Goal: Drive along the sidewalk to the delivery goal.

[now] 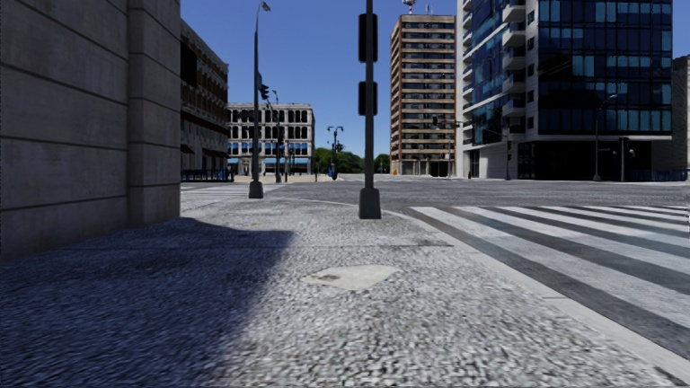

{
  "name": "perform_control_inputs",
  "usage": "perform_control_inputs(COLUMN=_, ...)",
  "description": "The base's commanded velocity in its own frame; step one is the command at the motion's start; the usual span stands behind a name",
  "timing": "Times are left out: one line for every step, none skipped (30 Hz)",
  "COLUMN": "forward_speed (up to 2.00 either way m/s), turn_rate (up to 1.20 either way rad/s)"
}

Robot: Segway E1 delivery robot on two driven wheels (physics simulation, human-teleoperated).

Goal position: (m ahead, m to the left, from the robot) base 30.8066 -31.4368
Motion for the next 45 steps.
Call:
perform_control_inputs(forward_speed=2.0, turn_rate=-0.39)
perform_control_inputs(forward_speed=2.0, turn_rate=-0.39)
perform_control_inputs(forward_speed=2.0, turn_rate=-0.39)
perform_control_inputs(forward_speed=2.0, turn_rate=-0.39)
perform_control_inputs(forward_speed=2.0, turn_rate=-0.39)
perform_control_inputs(forward_speed=2.0, turn_rate=-0.39)
perform_control_inputs(forward_speed=2.0, turn_rate=-0.39)
perform_control_inputs(forward_speed=2.0, turn_rate=-0.4)
perform_control_inputs(forward_speed=2.0, turn_rate=-0.41)
perform_control_inputs(forward_speed=2.0, turn_rate=-0.41)
perform_control_inputs(forward_speed=2.0, turn_rate=-0.43)
perform_control_inputs(forward_speed=2.0, turn_rate=-0.44)
perform_control_inputs(forward_speed=2.0, turn_rate=-0.45)
perform_control_inputs(forward_speed=2.0, turn_rate=-0.45)
perform_control_inputs(forward_speed=2.0, turn_rate=-0.45)
perform_control_inputs(forward_speed=2.0, turn_rate=-0.45)
perform_control_inputs(forward_speed=2.0, turn_rate=-0.45)
perform_control_inputs(forward_speed=2.0, turn_rate=-0.45)
perform_control_inputs(forward_speed=2.0, turn_rate=-0.45)
perform_control_inputs(forward_speed=2.0, turn_rate=-0.45)
perform_control_inputs(forward_speed=2.0, turn_rate=-0.45)
perform_control_inputs(forward_speed=2.0, turn_rate=-0.45)
perform_control_inputs(forward_speed=2.0, turn_rate=-0.45)
perform_control_inputs(forward_speed=2.0, turn_rate=-0.46)
perform_control_inputs(forward_speed=2.0, turn_rate=-0.51)
perform_control_inputs(forward_speed=2.0, turn_rate=-0.51)
perform_control_inputs(forward_speed=1.99, turn_rate=-0.53)
perform_control_inputs(forward_speed=1.98, turn_rate=-0.53)
perform_control_inputs(forward_speed=1.98, turn_rate=-0.53)
perform_control_inputs(forward_speed=1.98, turn_rate=-0.53)
perform_control_inputs(forward_speed=1.98, turn_rate=-0.53)
perform_control_inputs(forward_speed=1.98, turn_rate=-0.53)
perform_control_inputs(forward_speed=1.97, turn_rate=-0.53)
perform_control_inputs(forward_speed=1.97, turn_rate=-0.53)
perform_control_inputs(forward_speed=1.96, turn_rate=-0.53)
perform_control_inputs(forward_speed=1.96, turn_rate=-0.53)
perform_control_inputs(forward_speed=1.96, turn_rate=-0.53)
perform_control_inputs(forward_speed=1.96, turn_rate=-0.53)
perform_control_inputs(forward_speed=1.95, turn_rate=-0.53)
perform_control_inputs(forward_speed=1.95, turn_rate=-0.53)
perform_control_inputs(forward_speed=1.95, turn_rate=-0.53)
perform_control_inputs(forward_speed=1.95, turn_rate=-0.53)
perform_control_inputs(forward_speed=1.95, turn_rate=-0.53)
perform_control_inputs(forward_speed=1.95, turn_rate=-0.53)
perform_control_inputs(forward_speed=1.95, turn_rate=-0.53)
